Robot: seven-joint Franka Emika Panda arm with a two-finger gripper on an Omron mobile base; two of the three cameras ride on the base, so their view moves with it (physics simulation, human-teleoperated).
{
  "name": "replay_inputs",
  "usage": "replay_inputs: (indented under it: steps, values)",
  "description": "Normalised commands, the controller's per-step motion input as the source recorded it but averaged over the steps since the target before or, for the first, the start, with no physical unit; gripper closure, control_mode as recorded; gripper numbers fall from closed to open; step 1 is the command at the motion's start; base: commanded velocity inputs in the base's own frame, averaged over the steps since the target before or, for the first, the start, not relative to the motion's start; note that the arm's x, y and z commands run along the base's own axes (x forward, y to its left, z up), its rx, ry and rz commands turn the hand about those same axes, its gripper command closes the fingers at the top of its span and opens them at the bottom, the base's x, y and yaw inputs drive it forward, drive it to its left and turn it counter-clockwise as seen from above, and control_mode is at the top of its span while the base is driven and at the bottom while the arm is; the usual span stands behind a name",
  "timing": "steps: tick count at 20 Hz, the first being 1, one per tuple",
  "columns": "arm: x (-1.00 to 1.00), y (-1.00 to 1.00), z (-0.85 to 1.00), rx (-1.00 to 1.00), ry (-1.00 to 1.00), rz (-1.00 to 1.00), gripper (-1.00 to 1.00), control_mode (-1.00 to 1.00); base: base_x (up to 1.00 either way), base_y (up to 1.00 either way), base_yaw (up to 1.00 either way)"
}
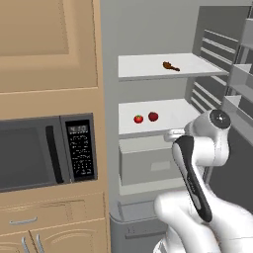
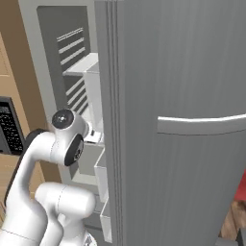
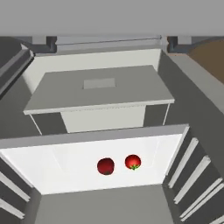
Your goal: Place one tomato and one chicken drumstick in each tupperware on the nearby counter, to pack two identical lunches.
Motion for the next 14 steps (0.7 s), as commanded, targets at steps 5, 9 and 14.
replay_inputs:
  steps: [5,9,14]
  values:
    - [0.65,-0.08,-0.03,0.00,0.13,0.00,-1.00,-1.00,0.00,0.00,0.00]
    - [0.58,-0.11,0.00,0.00,0.17,0.00,-1.00,-1.00,0.00,0.00,0.00]
    - [0.51,-0.13,-0.01,0.00,0.04,0.00,-1.00,-1.00,0.00,0.00,0.00]
